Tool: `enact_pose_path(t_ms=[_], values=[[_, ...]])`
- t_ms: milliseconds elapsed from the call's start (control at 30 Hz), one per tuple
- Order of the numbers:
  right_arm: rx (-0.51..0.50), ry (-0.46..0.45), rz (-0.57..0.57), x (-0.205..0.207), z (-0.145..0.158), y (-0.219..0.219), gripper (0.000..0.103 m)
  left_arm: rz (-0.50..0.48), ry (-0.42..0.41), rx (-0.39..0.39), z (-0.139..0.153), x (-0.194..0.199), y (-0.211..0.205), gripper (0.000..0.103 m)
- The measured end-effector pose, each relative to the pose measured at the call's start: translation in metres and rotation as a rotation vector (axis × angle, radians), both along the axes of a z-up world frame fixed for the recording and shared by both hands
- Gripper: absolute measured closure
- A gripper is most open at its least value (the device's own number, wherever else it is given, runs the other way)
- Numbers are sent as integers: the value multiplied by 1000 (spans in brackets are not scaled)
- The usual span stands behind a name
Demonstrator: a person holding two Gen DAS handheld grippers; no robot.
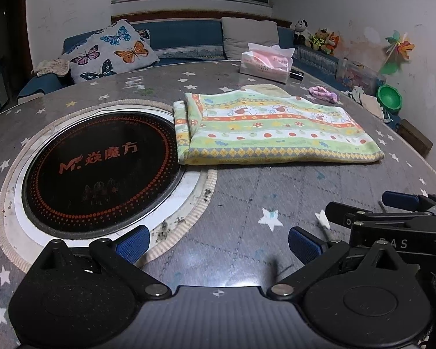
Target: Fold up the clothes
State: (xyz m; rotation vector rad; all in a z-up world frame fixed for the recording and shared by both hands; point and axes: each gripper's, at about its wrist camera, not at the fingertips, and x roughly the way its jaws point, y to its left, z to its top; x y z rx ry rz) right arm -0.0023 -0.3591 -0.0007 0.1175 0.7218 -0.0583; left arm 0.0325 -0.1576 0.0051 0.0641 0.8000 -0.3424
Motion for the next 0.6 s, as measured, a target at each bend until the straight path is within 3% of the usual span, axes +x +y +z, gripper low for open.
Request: enact_pose_path(t_ms=[600], values=[[-4,-1,-6,-11,3,1,0,-9,-25,24,5,-14,-3,0]])
